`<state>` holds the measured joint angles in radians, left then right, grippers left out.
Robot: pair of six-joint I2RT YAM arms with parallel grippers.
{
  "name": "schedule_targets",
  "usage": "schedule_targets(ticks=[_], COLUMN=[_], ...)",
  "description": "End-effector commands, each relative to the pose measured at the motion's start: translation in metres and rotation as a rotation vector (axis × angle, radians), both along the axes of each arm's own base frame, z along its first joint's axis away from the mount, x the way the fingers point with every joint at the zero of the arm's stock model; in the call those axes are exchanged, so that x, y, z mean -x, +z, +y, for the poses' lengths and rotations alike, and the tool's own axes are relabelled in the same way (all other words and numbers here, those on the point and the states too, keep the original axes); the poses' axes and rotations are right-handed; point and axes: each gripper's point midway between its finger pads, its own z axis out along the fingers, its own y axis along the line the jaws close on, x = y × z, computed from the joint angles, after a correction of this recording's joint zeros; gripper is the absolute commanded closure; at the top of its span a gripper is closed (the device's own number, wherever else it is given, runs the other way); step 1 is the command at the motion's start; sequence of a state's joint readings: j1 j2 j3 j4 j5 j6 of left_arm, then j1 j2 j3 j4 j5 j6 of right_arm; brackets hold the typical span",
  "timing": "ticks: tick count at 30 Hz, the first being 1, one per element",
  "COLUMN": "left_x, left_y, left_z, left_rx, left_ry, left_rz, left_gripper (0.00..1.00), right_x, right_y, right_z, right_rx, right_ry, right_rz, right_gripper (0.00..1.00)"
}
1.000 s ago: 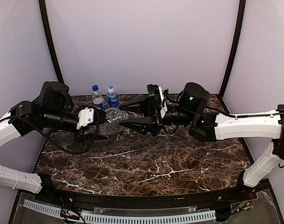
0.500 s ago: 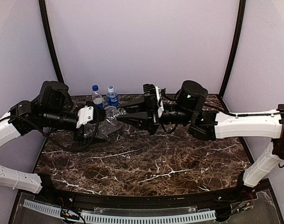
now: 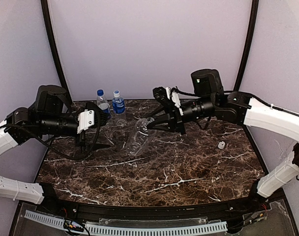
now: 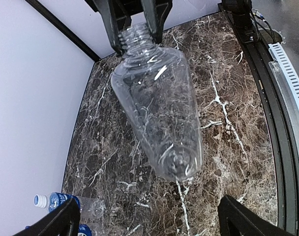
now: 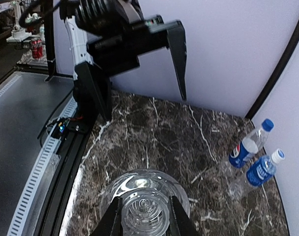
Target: Unscrew the bottle caps
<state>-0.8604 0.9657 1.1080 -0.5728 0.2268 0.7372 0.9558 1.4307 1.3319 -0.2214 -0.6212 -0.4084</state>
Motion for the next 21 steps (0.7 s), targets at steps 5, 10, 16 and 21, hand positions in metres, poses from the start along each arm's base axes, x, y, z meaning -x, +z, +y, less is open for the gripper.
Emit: schedule_targets(ticks=[5, 10, 16, 21], left_x=[0.004, 0.004, 0.001, -0.004], left_y=[-0.006, -0.007, -0.01, -0.011], left_z=[0.003, 0.006, 0.009, 0.009], left_rx=[-0.008, -0.017, -0.022, -0.02], left_ry=[-0.009, -0.004, 0.014, 0.033], left_rz=[0.0, -0.006, -0.028, -0.051], left_gripper=[0.01, 0.01, 0.01, 0.01], right_x=[-0.029, -0.094, -0.239, -0.282], right_y=[-0.047, -0.095, -0.089, -0.085], right_z=[-0.048, -0.102, -0.216, -0.265], right_rx=[0.226, 0.47, 0.432, 0.158], right_ry=[-0.165, -0.416, -1.163, -1.489], right_rz=[0.029, 0.015, 0.082, 0.246], right_gripper=[1.0, 1.0, 1.0, 1.0])
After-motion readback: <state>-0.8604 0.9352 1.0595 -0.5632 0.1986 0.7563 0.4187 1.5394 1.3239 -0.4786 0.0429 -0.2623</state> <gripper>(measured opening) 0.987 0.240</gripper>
